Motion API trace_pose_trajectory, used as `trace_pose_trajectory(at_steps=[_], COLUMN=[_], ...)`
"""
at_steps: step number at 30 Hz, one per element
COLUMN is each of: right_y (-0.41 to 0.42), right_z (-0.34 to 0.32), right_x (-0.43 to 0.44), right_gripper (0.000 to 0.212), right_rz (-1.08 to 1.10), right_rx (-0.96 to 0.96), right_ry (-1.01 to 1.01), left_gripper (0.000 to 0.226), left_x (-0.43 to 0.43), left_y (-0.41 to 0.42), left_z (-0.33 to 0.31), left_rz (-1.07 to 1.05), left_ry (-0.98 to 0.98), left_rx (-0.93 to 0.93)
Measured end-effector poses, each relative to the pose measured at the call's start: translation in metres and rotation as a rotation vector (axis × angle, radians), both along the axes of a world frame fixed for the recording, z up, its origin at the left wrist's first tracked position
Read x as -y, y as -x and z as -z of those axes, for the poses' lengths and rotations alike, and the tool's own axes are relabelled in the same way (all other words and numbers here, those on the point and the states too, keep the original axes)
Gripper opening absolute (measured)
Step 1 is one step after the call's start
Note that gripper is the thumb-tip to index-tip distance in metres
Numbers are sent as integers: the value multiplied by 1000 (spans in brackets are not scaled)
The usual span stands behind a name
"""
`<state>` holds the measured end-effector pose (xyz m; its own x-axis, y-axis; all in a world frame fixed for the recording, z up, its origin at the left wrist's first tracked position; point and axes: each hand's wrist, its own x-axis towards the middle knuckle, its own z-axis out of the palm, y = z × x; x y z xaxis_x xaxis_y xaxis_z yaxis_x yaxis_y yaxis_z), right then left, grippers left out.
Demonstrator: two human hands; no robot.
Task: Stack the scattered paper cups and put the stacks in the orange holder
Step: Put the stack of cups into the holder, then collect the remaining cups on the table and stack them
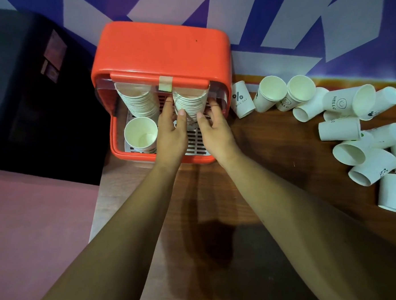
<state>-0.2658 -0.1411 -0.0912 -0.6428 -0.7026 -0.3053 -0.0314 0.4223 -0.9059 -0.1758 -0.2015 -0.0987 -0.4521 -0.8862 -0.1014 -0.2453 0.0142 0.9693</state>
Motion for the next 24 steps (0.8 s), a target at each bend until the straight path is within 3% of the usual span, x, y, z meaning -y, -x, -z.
trace_pose_trajectory(at_steps=[9, 16, 24], right_y=[-1, -5, 6], right_z=[0, -20, -59], right_x=[1, -20, -97], right_gripper=[56, 55, 38], right_rz=[-4, -9, -15], right_rx=[55, 124, -105], right_ry=[-2, -26, -159], left_gripper=[50, 68, 44], left_x=[1, -5, -52], left_y=[-1, -17, -44], left_z=[-9, -10, -53], left_rz=[50, 136, 130], left_ry=[10, -97, -131], left_rx=[2, 58, 145])
